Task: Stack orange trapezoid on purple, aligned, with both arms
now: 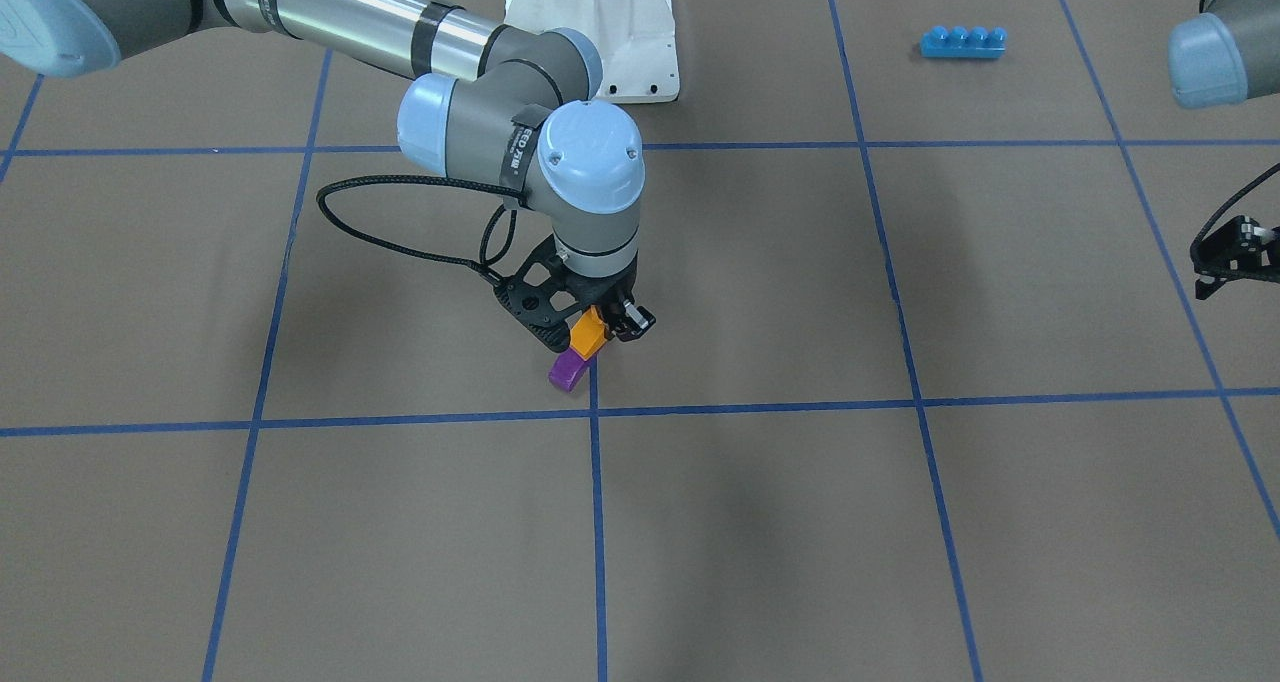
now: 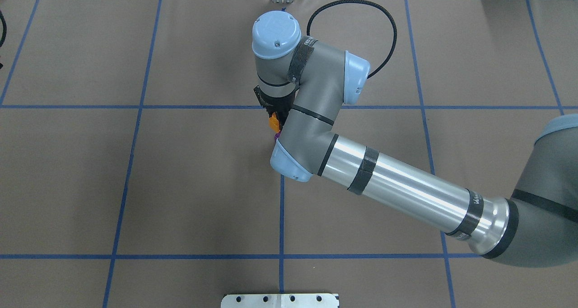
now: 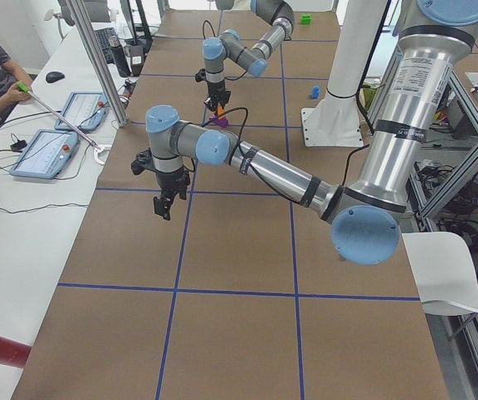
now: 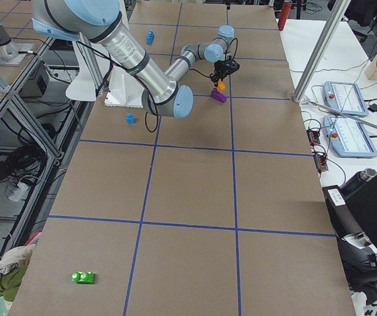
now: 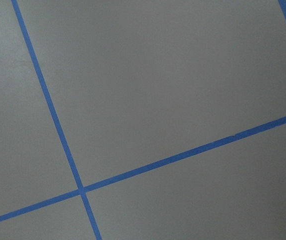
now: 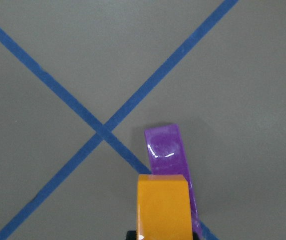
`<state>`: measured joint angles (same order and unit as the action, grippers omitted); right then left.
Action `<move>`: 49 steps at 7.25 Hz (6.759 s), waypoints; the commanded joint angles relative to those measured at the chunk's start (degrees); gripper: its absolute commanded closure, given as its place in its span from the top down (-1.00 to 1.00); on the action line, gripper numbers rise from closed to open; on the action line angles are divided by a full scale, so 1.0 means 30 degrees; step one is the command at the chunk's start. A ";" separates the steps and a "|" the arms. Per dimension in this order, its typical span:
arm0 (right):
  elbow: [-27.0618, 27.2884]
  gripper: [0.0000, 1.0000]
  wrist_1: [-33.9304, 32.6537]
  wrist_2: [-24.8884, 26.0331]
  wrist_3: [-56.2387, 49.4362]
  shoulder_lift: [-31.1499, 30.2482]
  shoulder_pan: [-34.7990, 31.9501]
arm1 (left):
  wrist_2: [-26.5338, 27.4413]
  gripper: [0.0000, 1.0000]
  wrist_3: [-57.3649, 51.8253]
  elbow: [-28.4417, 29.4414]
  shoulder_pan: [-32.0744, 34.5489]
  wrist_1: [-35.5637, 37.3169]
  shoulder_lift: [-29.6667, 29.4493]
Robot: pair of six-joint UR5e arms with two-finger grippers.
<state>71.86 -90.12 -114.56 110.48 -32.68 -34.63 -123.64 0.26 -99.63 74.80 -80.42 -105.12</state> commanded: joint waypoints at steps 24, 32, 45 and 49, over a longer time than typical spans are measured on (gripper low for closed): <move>0.0040 -1.00 0.0157 0.0655 -0.0116 -0.0649 0.0704 | 0.0022 1.00 0.0146 0.0047 -0.0060 -0.0029 -0.0029; 0.2929 1.00 -0.1064 0.0221 -0.0292 -0.0707 -0.0900 | -0.0007 1.00 0.0060 0.0018 -0.0060 0.0001 -0.0117; 0.8830 1.00 -0.0535 -0.5053 -3.2343 -1.9213 -1.6961 | -0.1356 1.00 -0.5332 0.1861 0.5419 -0.3970 0.5263; 0.8741 1.00 -0.0018 -0.7546 -3.2343 -2.0013 -1.7546 | -0.1646 1.00 -0.4198 0.1603 0.5390 -0.2558 0.5099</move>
<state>98.06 -90.35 -136.58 13.46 -92.10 -86.72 -128.15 -14.40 -93.74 91.01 -90.72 -89.71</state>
